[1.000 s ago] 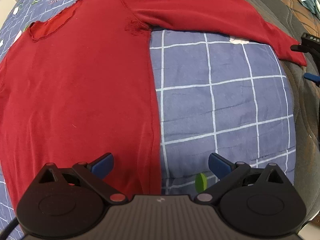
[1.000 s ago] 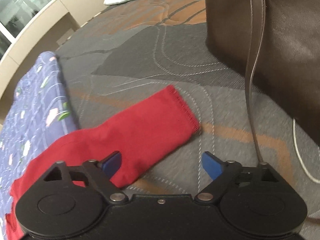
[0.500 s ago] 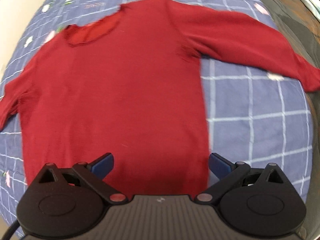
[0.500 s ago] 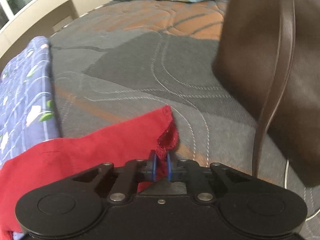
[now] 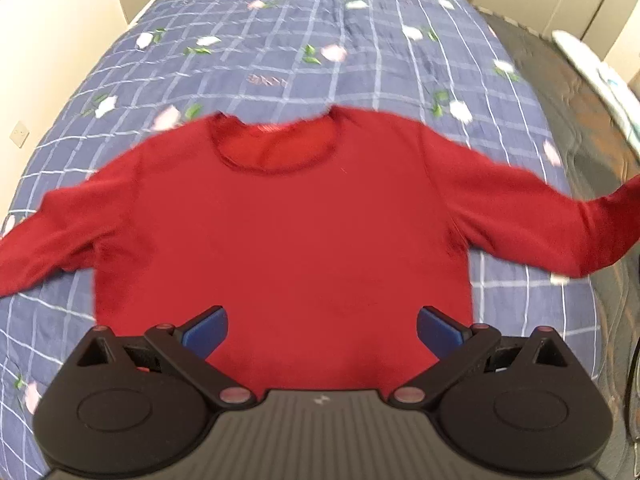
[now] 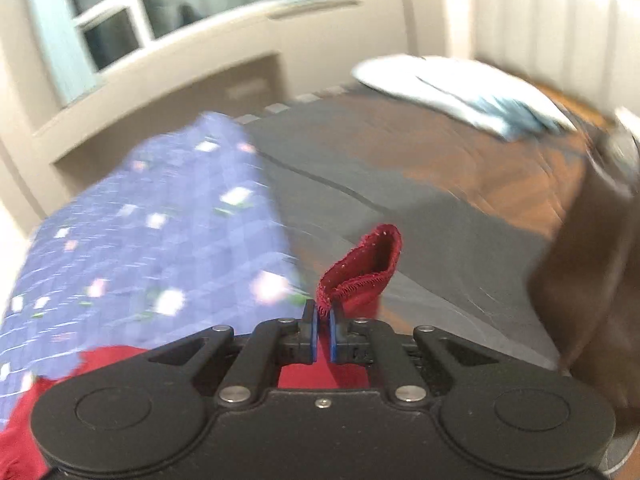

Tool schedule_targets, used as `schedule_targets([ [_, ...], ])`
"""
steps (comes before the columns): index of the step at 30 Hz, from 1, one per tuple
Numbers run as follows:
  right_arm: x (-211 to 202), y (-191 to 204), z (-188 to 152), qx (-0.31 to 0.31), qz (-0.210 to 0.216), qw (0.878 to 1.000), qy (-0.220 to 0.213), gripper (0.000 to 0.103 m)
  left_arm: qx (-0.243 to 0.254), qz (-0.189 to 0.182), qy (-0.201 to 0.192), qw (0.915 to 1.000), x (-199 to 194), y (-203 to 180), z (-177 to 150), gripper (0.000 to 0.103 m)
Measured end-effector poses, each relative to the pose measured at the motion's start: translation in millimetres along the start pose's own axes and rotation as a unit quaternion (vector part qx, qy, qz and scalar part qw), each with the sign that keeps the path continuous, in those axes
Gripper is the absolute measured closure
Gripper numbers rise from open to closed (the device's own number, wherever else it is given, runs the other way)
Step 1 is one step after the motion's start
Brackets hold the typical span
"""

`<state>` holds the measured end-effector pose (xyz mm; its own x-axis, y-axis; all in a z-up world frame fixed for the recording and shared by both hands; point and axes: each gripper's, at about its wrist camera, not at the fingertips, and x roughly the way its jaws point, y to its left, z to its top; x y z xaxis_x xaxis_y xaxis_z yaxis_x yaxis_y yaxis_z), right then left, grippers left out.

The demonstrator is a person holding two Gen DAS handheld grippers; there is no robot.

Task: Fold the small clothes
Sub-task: 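Close the right gripper on the sleeve cuff and lift it, then carry the cuff across the sweater body and release it with the right gripper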

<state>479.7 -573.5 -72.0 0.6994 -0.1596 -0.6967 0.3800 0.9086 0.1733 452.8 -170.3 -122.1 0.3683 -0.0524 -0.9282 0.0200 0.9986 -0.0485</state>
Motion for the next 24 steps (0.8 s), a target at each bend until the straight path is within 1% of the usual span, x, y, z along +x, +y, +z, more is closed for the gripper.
schedule_targets([
  [2,-18,43,7,-0.021,0.024,0.999,-0.008,0.098,-0.010,-0.006,-0.009,0.9999,-8,24,8,0.000],
  [5,-34,110,9,-0.057,0.068,0.996,-0.015,0.098,-0.027,-0.016,-0.020,0.9993,-17,67,19,0.000],
  [7,-40,153,5,-0.075,0.100,0.992,-0.017,0.098,-0.037,-0.015,-0.024,0.9989,-20,97,24,0.000],
  [10,-42,218,-12,-0.097,0.142,0.985,-0.005,0.098,-0.047,-0.004,-0.026,0.9986,-19,136,26,0.000],
  [12,-39,258,-28,-0.115,0.167,0.979,0.005,0.098,-0.055,0.003,-0.025,0.9982,-16,162,25,0.000],
  [16,-26,332,-73,-0.154,0.197,0.968,0.036,0.098,-0.075,0.015,-0.019,0.9969,-7,208,20,0.000],
  [19,-16,370,-114,-0.172,0.209,0.961,0.063,0.098,-0.088,0.022,-0.011,0.9958,5,237,18,0.000],
  [21,-10,390,-141,-0.185,0.209,0.957,0.081,0.098,-0.095,0.026,-0.006,0.9952,12,252,16,0.001],
  [24,5,410,-175,-0.201,0.205,0.952,0.110,0.098,-0.102,0.028,-0.004,0.9944,21,267,12,0.001],
])
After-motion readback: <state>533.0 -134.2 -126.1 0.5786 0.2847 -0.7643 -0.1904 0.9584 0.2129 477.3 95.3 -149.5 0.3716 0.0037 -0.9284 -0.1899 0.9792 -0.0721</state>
